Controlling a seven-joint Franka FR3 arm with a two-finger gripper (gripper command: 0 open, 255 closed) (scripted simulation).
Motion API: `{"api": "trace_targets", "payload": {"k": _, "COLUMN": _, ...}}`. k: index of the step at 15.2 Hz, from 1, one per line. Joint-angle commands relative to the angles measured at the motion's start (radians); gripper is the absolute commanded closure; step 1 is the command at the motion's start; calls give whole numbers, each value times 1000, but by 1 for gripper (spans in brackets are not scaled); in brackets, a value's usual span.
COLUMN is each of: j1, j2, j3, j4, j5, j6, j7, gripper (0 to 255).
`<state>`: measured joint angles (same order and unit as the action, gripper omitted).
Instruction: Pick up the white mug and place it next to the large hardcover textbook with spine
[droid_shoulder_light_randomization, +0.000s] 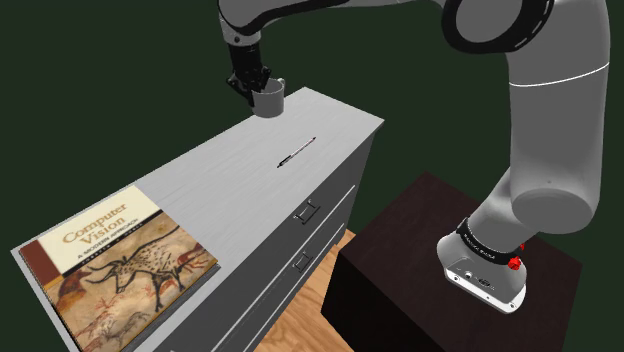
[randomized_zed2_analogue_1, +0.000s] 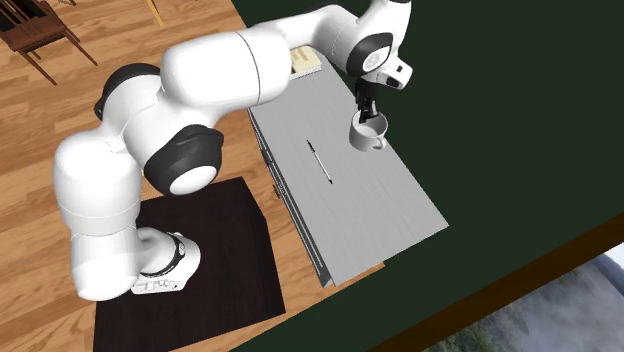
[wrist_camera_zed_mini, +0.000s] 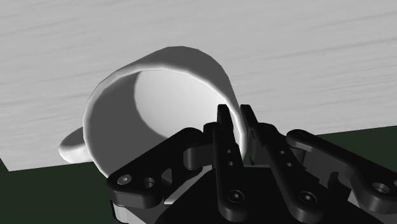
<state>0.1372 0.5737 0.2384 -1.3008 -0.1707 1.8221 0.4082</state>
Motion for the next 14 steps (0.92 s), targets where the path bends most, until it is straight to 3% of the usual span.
{"api": "trace_targets", "payload": {"k": 1, "j1": 0, "j2": -5, "j3": 1, "j4": 22, "j5": 2, "j6": -27, "j7": -4, "gripper": 255}}
{"api": "trace_targets", "payload": {"k": 13, "j1": 14, "j2": 1, "j3": 2, "j4": 188, "j5": 4, "j6": -186, "j7": -16, "gripper": 255}}
{"api": "trace_targets", "payload": {"k": 14, "j1": 16, "j2": -39, "j3": 9, "j4": 125, "j5": 9, "j6": -163, "j7": 0, "gripper": 255}}
